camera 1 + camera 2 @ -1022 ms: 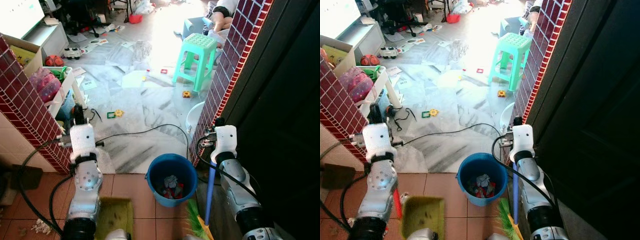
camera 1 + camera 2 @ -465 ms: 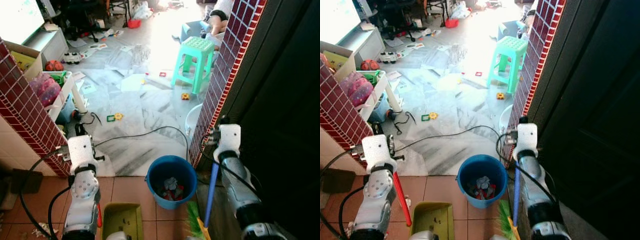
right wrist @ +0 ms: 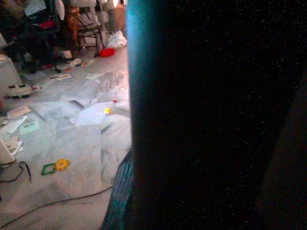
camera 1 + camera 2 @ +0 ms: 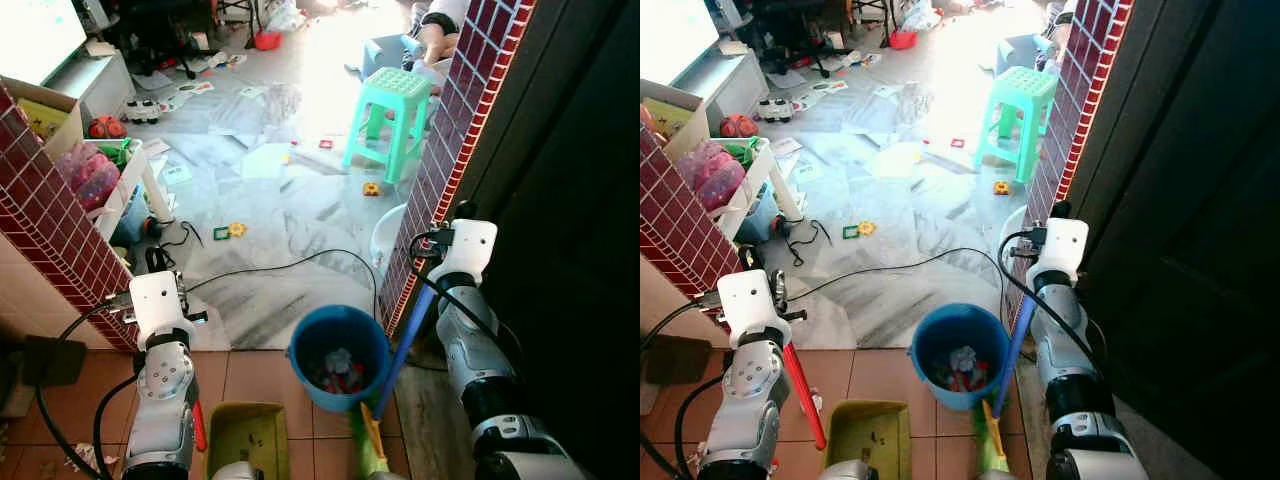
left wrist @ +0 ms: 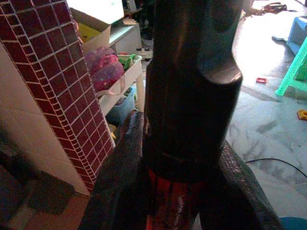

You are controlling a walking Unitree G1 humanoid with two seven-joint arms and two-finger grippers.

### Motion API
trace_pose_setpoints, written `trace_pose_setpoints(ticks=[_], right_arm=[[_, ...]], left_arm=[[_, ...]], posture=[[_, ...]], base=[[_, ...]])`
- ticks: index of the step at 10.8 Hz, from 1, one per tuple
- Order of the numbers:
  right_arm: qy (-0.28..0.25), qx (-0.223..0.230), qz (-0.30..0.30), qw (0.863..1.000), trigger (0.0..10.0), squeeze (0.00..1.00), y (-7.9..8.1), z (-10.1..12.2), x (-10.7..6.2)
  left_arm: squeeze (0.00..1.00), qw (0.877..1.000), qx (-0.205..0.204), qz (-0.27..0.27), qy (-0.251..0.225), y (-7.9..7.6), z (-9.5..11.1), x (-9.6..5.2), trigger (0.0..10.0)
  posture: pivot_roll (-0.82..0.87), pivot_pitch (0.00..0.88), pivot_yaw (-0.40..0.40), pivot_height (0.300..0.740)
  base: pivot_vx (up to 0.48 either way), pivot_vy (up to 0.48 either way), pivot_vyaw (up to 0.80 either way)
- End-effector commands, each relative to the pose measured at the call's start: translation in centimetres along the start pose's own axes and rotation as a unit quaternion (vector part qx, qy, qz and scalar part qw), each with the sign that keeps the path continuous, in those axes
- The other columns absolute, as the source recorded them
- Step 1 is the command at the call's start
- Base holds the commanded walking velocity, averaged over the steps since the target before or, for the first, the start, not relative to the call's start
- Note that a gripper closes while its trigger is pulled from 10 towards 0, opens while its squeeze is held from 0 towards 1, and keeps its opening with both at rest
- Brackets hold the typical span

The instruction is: Sweep floor

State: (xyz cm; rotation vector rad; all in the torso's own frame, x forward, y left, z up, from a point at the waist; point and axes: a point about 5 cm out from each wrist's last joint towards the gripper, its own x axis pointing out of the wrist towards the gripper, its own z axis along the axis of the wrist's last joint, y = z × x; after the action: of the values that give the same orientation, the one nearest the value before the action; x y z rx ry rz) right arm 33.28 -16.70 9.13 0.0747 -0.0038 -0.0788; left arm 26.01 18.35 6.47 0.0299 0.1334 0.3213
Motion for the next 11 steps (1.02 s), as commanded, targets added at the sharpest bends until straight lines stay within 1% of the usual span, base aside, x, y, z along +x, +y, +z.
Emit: trace_pose_setpoints(ticks=[1, 2, 3, 4, 5, 6, 7, 8, 11], right_arm=[[-0.036, 0.040, 0.007, 0.999, 10.0, 0.00, 0.7, 1.6, 0.7], [-0.042, 0.069, 0.012, 0.997, 10.0, 0.00, 1.0, 1.7, 0.7], [-0.041, 0.054, 0.017, 0.998, 10.0, 0.00, 1.0, 1.5, 0.5], [-0.024, 0.008, 0.020, 0.999, 10.0, 0.00, 0.4, 0.6, -0.1], [0.008, -0.022, 0.026, 0.999, 10.0, 0.00, -0.3, -1.1, -1.2], [0.019, -0.026, 0.030, 0.999, 10.0, 0.00, -0.5, -1.7, -1.7], [0.054, -0.031, 0.037, 0.997, 10.0, 0.00, -0.6, -3.2, -2.7], [0.060, -0.030, 0.043, 0.997, 10.0, 0.00, -0.5, -3.5, -2.9], [0.057, -0.036, 0.055, 0.996, 10.0, 0.00, 0.2, -3.3, -2.8]], left_arm=[[0.00, 0.998, -0.030, -0.005, 0.055, -0.5, -1.8, -0.6, 10.0], [0.00, 0.998, -0.027, -0.005, 0.058, -0.4, -1.9, -0.7, 10.0], [0.00, 0.998, -0.026, -0.007, 0.063, -0.4, -2.0, -0.8, 10.0], [0.00, 0.998, -0.022, -0.014, 0.064, -0.5, -2.1, -0.9, 10.0], [0.00, 0.996, -0.040, -0.028, 0.068, -0.7, -2.1, -1.1, 10.0], [0.00, 0.996, -0.044, -0.032, 0.070, -0.8, -2.1, -1.1, 10.0], [0.00, 0.996, -0.041, -0.043, 0.070, -1.1, -2.1, -1.2, 10.0], [0.00, 0.995, -0.042, -0.051, 0.070, -1.3, -2.0, -1.1, 10.0], [0.00, 0.995, -0.040, -0.060, 0.073, -1.5, -2.0, -1.0, 10.0]], posture=[[-0.04, 0.000, 0.010, 0.740], [-0.04, 0.000, 0.011, 0.740], [-0.04, 0.000, 0.012, 0.740], [-0.04, 0.000, 0.011, 0.740], [-0.04, 0.000, 0.010, 0.740], [-0.04, 0.000, 0.011, 0.740], [-0.04, 0.000, 0.012, 0.740], [-0.05, 0.000, 0.017, 0.740], [-0.04, 0.000, 0.014, 0.740]], base=[[0.000, 0.000, 0.00], [0.000, 0.000, 0.00], [0.000, 0.000, 0.00], [0.000, 0.000, 0.00], [0.000, 0.000, 0.00], [0.000, 0.000, 0.00], [0.000, 0.480, 0.00], [0.000, 0.480, 0.00], [0.000, 0.480, 0.00]])
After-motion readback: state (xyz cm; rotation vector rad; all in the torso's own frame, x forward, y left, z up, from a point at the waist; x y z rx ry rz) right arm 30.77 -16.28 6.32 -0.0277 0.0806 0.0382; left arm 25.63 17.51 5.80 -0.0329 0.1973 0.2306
